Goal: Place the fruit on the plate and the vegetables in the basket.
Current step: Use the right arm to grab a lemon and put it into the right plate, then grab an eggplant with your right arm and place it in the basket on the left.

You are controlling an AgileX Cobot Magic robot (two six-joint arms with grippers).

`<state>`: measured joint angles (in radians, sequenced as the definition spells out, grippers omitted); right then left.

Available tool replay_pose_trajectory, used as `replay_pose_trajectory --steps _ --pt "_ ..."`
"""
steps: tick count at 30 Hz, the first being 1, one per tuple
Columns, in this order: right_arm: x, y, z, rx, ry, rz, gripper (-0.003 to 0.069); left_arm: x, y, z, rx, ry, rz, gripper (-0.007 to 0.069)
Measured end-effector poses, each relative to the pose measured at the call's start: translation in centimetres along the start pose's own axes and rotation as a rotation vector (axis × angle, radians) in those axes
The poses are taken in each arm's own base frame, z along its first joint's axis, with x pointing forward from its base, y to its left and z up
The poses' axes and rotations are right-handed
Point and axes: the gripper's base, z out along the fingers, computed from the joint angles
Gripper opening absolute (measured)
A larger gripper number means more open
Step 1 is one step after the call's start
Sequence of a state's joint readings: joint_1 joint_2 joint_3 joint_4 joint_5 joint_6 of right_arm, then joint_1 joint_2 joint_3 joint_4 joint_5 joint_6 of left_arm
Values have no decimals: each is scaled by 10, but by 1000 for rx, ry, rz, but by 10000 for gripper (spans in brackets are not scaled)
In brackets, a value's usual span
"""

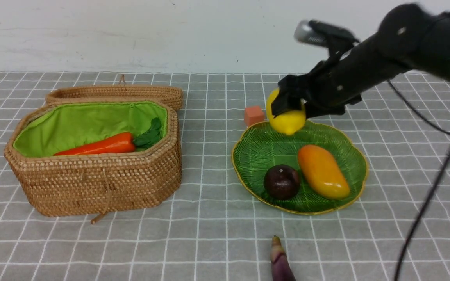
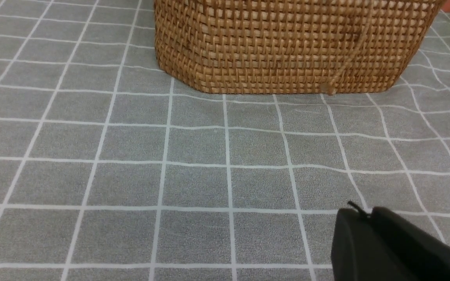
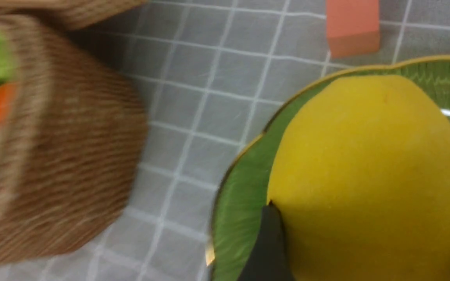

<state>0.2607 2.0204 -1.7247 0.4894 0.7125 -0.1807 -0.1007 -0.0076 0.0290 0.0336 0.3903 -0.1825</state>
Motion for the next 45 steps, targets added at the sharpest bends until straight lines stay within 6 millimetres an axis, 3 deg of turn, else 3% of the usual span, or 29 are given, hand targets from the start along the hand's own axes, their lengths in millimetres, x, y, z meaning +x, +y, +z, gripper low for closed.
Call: replay_pose_trajectory --steps 7,13,19,20,24,28,30,32,33,37,41,45 --pt "13 -17 40 28 44 25 555 0 0 0 0 0 0 47" --pt "14 -17 39 23 61 37 671 0 0 0 0 0 0 50" --pt "9 -3 -5 54 120 32 660 0 0 0 0 0 0 55" --pt "7 5 -27 69 133 31 643 0 0 0 0 0 0 58" --pt "15 32 -76 84 128 18 588 0 0 0 0 0 0 62" --pt "46 67 -101 62 148 -55 548 0 0 0 0 0 1 64" --pt "88 90 -107 28 227 -103 536 0 0 0 -1 0 2 65" --pt "105 96 -104 19 260 -126 534 0 0 0 -1 0 2 65" --pt "131 104 -97 10 309 -169 532 0 0 0 -1 0 2 65" --pt "183 98 -70 33 384 -192 531 0 0 0 -1 0 2 70" --pt "210 84 -50 65 379 -138 531 0 0 0 -1 0 2 73" --pt "220 75 -30 80 350 -116 531 0 0 0 -1 0 2 77"
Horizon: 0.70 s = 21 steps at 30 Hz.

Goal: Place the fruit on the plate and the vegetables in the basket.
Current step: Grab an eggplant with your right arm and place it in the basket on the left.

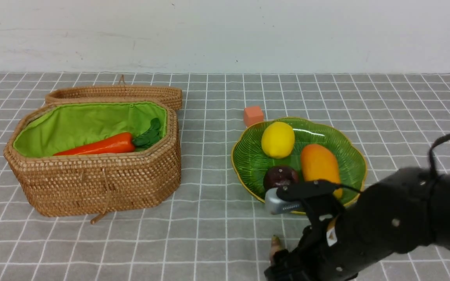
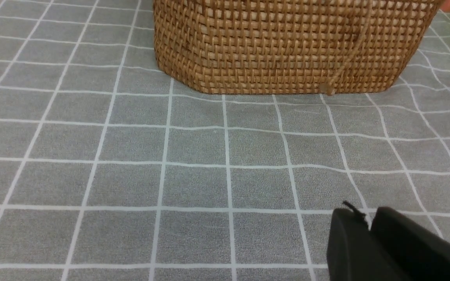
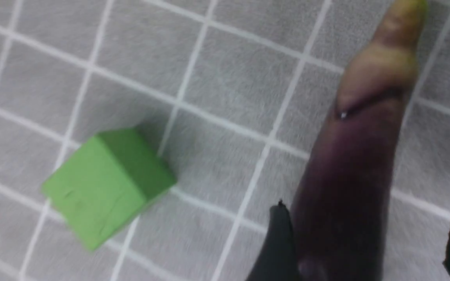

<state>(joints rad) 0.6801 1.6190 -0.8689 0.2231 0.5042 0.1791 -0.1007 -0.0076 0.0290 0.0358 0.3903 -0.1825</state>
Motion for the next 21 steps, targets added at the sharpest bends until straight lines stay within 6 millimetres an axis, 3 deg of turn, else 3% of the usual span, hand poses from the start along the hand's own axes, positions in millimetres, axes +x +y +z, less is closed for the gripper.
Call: replay_pose_trajectory --steps 6,10,11,12,17,21 --pt "1 -4 24 20 29 13 519 0 0 0 0 0 0 79" --pt "0 -5 29 31 43 2 440 0 0 0 0 0 0 82" --pt "-1 -6 29 37 45 -7 372 0 0 0 0 0 0 83" --pt "-2 -6 29 38 46 -6 325 0 0 0 0 0 0 85" --pt "-7 -5 22 43 109 -13 332 0 0 0 0 0 0 89" --pt "-33 9 -1 19 136 -94 332 0 0 0 0 0 0 92"
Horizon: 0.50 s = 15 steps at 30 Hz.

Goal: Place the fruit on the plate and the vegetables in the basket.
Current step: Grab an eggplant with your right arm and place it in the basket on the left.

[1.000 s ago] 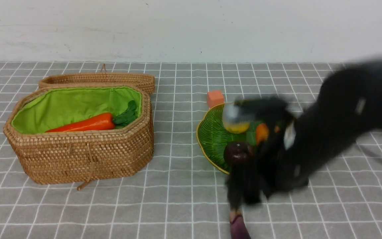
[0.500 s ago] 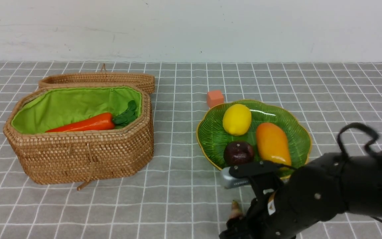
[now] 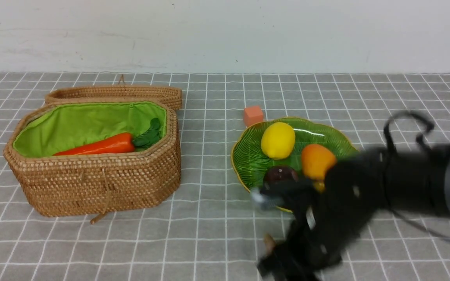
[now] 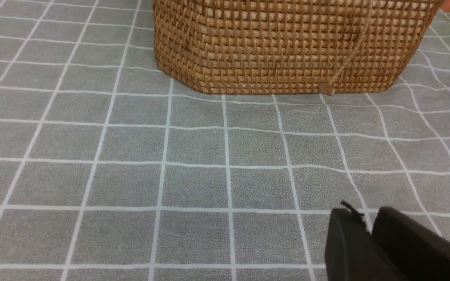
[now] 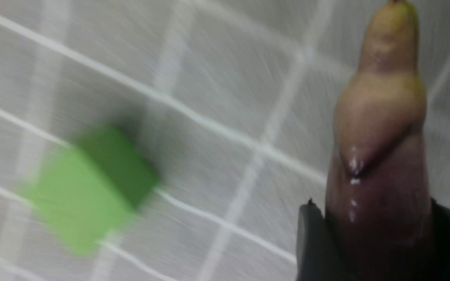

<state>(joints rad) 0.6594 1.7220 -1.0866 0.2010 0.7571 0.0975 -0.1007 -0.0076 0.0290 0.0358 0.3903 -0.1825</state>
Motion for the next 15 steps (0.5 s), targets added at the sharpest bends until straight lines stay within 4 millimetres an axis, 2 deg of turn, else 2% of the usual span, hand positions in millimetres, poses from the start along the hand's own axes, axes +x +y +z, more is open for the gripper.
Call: replay_pose_trajectory --steps 1,2,5,6,7,8,11,15 --pt "-10 4 -9 -10 -25 -17 332 0 0 0 0 0 0 92" --pt "-31 14 -32 -39 -96 -44 332 0 0 0 0 0 0 92" --pt "-71 34 -76 -114 -249 -95 332 0 0 0 0 0 0 94" --pt "-76 37 -81 -123 -266 -105 332 0 0 0 0 0 0 94" --pt "-101 49 -101 -173 -344 -167 332 0 0 0 0 0 0 99" --pt "-102 51 -106 -180 -357 -175 332 0 0 0 0 0 0 99" --pt "-130 66 -121 -253 -444 -259 332 0 0 0 0 0 0 103" --pt "-172 86 -119 -382 -591 -319 332 0 0 0 0 0 0 108"
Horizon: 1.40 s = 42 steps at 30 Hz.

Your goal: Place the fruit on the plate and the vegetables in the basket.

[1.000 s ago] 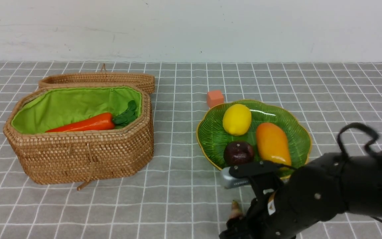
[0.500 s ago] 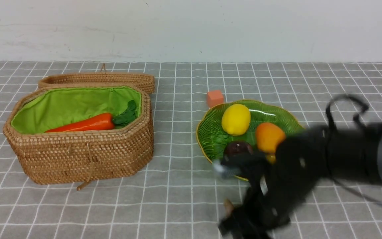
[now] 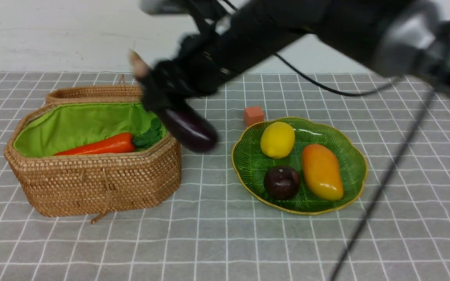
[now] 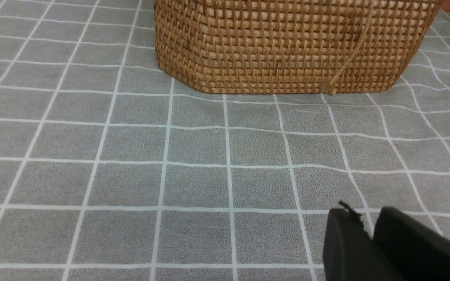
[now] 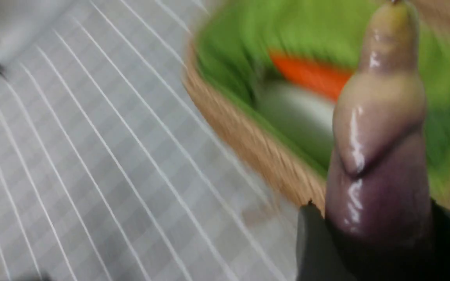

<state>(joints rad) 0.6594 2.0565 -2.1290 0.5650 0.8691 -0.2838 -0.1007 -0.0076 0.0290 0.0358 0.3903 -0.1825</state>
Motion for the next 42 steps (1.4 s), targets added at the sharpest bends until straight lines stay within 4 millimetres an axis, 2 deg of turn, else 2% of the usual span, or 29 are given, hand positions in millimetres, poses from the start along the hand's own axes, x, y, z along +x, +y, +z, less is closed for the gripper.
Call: replay_pose_trajectory --steps 5,7,8,11,15,16,17,18,19,21,22,24,25,26,27,28,29,31,32,33,34,35,36,37,40,42 --pt "-15 -13 38 -15 -196 -11 332 0 0 0 0 0 0 113" --pt "-10 -19 60 15 -249 -47 332 0 0 0 0 0 0 113" --pt "-10 -20 62 23 -259 -57 332 0 0 0 0 0 0 113" --pt "-1 -25 85 59 -292 -113 360 0 0 0 0 0 0 118" --pt "10 -31 104 75 -278 -139 517 0 0 0 0 0 0 123" --pt "12 -31 104 61 -249 -142 589 0 0 0 0 0 0 124" --pt "12 -31 104 62 -249 -142 589 0 0 0 0 0 0 124" --pt "15 -30 99 24 -178 -148 651 0 0 0 0 0 0 125" --pt "16 -29 97 17 -158 -154 659 0 0 0 0 0 0 125" --pt "16 -25 81 -14 -58 -198 672 0 0 0 0 0 0 130" --pt "15 -20 64 -28 23 -227 658 0 0 0 0 0 0 132" --pt "10 -16 44 -13 62 -246 634 0 0 0 0 0 0 134" --pt "8 -13 30 -1 106 -257 598 0 0 0 0 0 0 135" --pt "2 -9 -1 59 161 -263 512 0 0 0 0 0 0 138" --pt "-1 -7 -17 99 185 -265 456 0 0 0 0 0 0 139" --pt "-2 -7 -21 110 191 -264 441 0 0 0 0 0 0 139" --pt "-8 -5 -53 210 216 -261 323 0 0 0 0 0 0 142" --pt "-14 -5 -85 330 213 -227 136 0 0 0 0 0 0 145" --pt "-15 -5 -95 365 202 -210 104 0 0 0 0 0 0 145" --pt "-17 -3 -117 432 178 -170 20 0 0 0 0 0 0 146" --pt "-17 0 -132 466 160 -144 -3 0 0 0 0 0 0 148" --pt "-16 1 -135 470 157 -135 -9 0 0 0 0 0 0 148" --pt "-9 11 -158 485 147 -108 -17 0 0 0 0 0 0 150" --pt "-3 14 -167 487 153 -95 -18 0 0 0 0 0 0 151" --pt "12 19 -178 488 181 -79 -17 0 0 0 0 0 0 153" --pt "33 22 -188 487 231 -66 -17 0 0 0 0 0 0 155"
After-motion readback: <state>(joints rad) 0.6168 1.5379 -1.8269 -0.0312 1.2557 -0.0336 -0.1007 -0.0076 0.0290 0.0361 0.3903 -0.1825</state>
